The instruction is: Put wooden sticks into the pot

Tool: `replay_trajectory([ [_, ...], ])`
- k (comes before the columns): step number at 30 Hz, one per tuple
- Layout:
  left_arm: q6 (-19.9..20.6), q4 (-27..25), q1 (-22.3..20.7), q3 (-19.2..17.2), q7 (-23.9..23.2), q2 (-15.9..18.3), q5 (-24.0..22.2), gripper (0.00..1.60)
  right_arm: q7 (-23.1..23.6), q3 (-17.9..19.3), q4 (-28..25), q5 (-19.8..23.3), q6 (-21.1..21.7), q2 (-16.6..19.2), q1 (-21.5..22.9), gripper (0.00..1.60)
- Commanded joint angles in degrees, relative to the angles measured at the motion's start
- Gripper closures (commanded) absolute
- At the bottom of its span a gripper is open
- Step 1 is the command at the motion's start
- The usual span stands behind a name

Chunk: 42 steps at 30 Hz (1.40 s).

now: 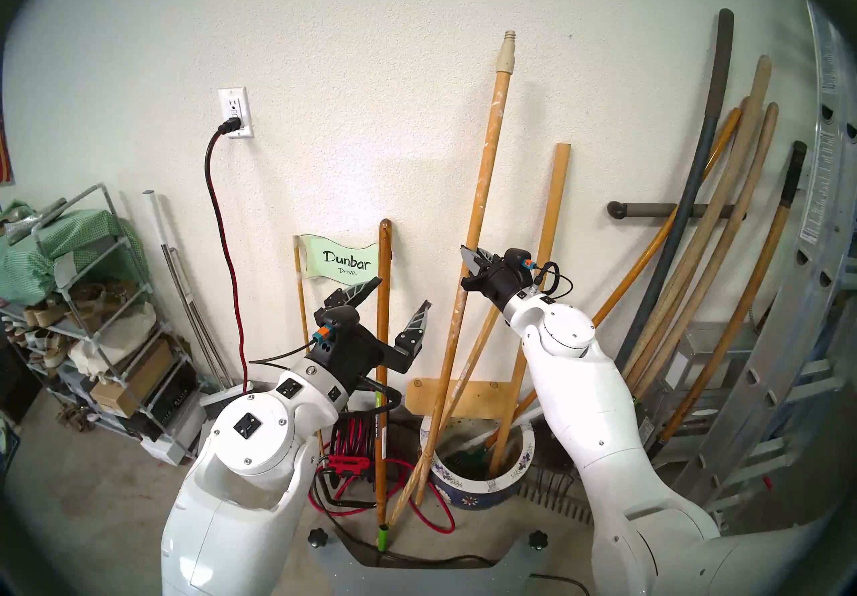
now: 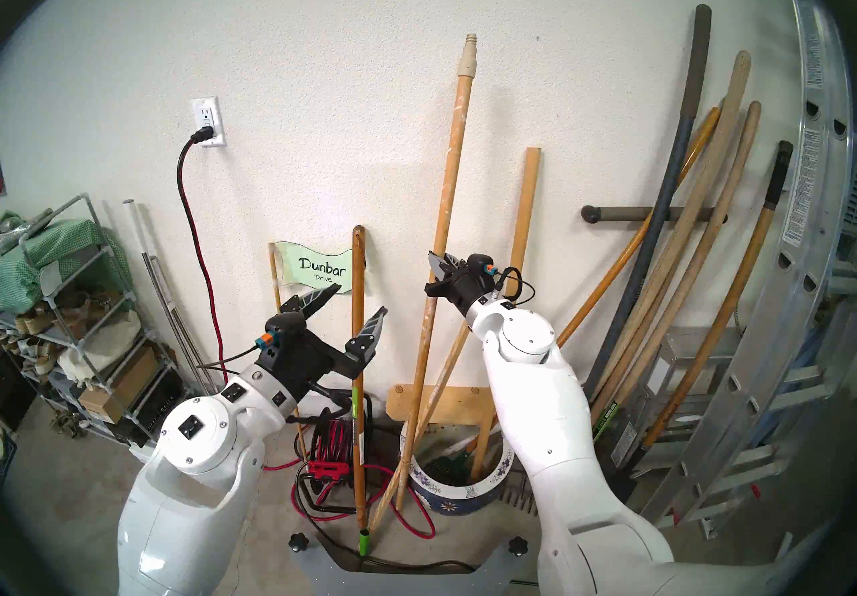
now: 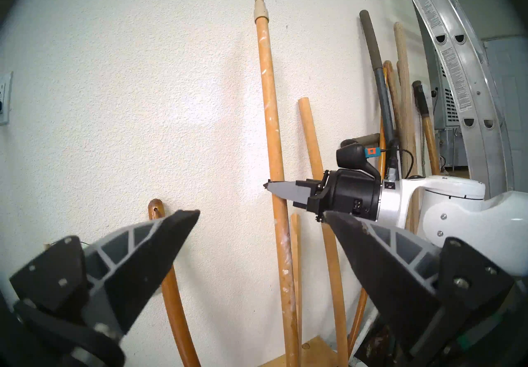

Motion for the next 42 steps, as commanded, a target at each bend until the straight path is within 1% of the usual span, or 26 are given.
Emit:
replay_trajectory([
  [1,0.0,0.0,0.0,0.0,0.0,0.0,0.0,0.0,3.6,1.1,-6.8,1.9,1.4,2.1,-0.4,1.6],
  [12,0.0,0.0,0.0,0.0,0.0,0.0,0.0,0.0,7.6,5.2,-15.4,5.3,5.7,4.4,-1.3,1.6],
  [13,0.0,0.0,0.0,0.0,0.0,0.0,0.0,0.0,8.0,5.6,-15.0,5.7,5.8,4.4,-1.0,1.6],
  [14,0.0,0.0,0.0,0.0,0.0,0.0,0.0,0.0,8.0,6.1,-17.4,5.9,6.8,4.7,-1.9,1.6],
  [18,0.0,0.0,0.0,0.0,0.0,0.0,0.0,0.0,9.0,7.2,-18.1,6.8,8.1,5.3,-1.6,1.6],
  [19,0.0,0.0,0.0,0.0,0.0,0.0,0.0,0.0,9.5,8.0,-20.2,7.5,9.6,5.6,-2.2,1.6],
  [21,0.0,0.0,0.0,0.0,0.0,0.0,0.0,0.0,9.6,8.3,-20.9,7.7,10.1,5.8,-2.2,1.6],
  [23,0.0,0.0,0.0,0.0,0.0,0.0,0.0,0.0,10.1,9.0,-22.2,8.3,11.6,6.1,-2.3,1.6],
  [25,0.0,0.0,0.0,0.0,0.0,0.0,0.0,0.0,10.9,9.8,-24.3,9.2,14.1,6.7,-2.7,1.6],
  [26,0.0,0.0,0.0,0.0,0.0,0.0,0.0,0.0,10.9,10.2,-26.3,9.4,15.6,6.9,-3.6,1.6],
  [27,0.0,0.0,0.0,0.0,0.0,0.0,0.0,0.0,11.4,10.3,-25.7,9.6,15.9,7.1,-3.1,1.6],
  [31,0.0,0.0,0.0,0.0,0.0,0.0,0.0,0.0,11.9,11.4,-29.3,10.7,20.4,7.8,-4.0,1.6],
  [32,0.0,0.0,0.0,0.0,0.0,0.0,0.0,0.0,11.9,11.4,-29.3,10.7,20.4,7.8,-4.0,1.6],
  [34,0.0,0.0,0.0,0.0,0.0,0.0,0.0,0.0,12.2,12.3,-31.4,11.2,23.5,8.5,-4.0,1.6],
  [35,0.0,0.0,0.0,0.0,0.0,0.0,0.0,0.0,12.0,12.7,-33.3,11.2,25.0,8.8,-4.6,1.6],
  [38,0.0,0.0,0.0,0.0,0.0,0.0,0.0,0.0,12.3,13.2,-33.2,11.7,26.2,9.0,-3.8,1.6],
  [39,0.0,0.0,0.0,0.0,0.0,0.0,0.0,0.0,12.0,14.0,-35.3,12.0,28.6,9.1,-3.9,1.6],
  [42,0.0,0.0,0.0,0.0,0.0,0.0,0.0,0.0,11.4,14.8,-37.5,12.5,31.9,9.0,-3.8,1.6],
])
